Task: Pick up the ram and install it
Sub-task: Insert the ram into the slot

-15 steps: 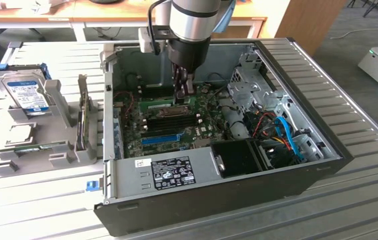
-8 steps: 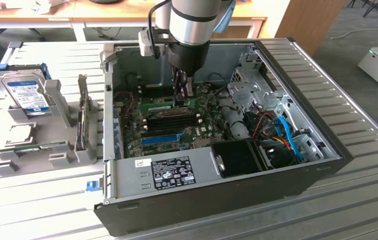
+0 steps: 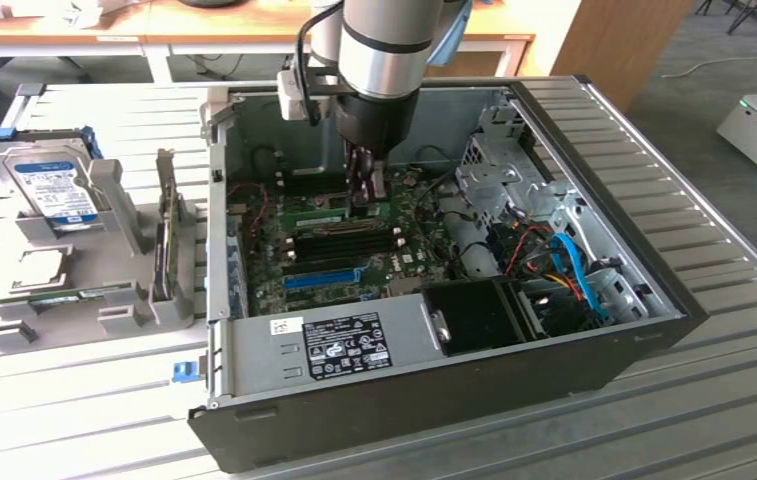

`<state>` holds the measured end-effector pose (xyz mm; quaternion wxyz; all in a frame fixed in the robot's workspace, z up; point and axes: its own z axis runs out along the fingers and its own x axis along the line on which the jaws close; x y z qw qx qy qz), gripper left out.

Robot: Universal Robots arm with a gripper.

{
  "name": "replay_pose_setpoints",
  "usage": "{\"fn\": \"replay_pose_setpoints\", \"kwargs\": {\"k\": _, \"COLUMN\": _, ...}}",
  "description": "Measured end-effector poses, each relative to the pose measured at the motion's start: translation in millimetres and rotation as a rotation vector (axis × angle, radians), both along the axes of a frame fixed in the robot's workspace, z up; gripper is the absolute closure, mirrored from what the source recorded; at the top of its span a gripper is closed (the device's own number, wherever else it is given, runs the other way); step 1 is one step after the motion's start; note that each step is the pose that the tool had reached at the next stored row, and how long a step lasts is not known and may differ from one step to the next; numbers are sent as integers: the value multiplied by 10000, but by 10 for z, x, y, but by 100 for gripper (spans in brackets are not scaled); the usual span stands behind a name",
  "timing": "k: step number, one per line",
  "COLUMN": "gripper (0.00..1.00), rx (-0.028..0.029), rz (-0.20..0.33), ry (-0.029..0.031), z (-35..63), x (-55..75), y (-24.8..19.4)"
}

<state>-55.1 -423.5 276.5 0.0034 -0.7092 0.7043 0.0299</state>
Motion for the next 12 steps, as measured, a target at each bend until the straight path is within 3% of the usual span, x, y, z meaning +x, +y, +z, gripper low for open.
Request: {"fn": "replay_pose_setpoints", "kwargs": {"k": 12, "gripper": 87, "rx": 0, "rz": -2, "ry": 0, "z": -103, "x": -6, "y": -12}}
